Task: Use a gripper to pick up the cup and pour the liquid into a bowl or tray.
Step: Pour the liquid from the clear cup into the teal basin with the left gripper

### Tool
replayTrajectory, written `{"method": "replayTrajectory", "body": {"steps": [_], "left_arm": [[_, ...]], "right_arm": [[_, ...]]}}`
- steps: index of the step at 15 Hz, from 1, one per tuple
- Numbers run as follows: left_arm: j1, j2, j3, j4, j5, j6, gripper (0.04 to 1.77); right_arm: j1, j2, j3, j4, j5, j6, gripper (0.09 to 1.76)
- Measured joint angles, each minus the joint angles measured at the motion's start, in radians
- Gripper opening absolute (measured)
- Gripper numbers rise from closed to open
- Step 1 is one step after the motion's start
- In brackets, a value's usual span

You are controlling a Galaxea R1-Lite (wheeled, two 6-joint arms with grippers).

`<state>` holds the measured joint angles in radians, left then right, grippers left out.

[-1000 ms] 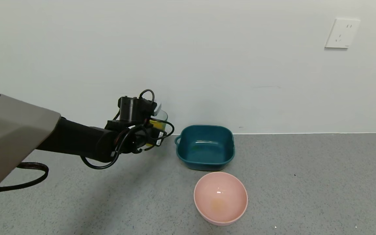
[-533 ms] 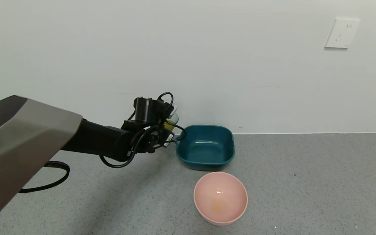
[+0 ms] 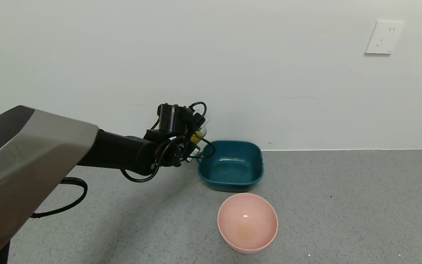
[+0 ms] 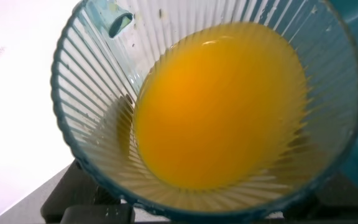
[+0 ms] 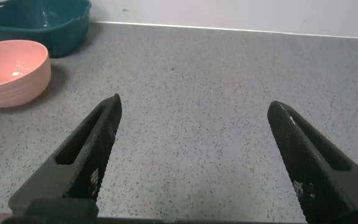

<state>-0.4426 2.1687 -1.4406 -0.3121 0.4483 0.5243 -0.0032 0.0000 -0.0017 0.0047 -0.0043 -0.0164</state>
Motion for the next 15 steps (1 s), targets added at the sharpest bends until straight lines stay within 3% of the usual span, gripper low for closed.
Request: {"method": "replayTrajectory", "body": {"steps": [6, 15], "left_arm": [[0.001, 0.040, -0.083, 0.035, 0.003, 0.169, 1.29], [-0.024, 0.075, -0.124, 0.081, 0.111, 0.426, 1.29]], "right_arm": [[0.000, 0.000, 0.000, 0.000, 0.000, 0.000, 1.71], [0.000, 0.000, 0.000, 0.000, 0.000, 0.000, 1.71]]}}
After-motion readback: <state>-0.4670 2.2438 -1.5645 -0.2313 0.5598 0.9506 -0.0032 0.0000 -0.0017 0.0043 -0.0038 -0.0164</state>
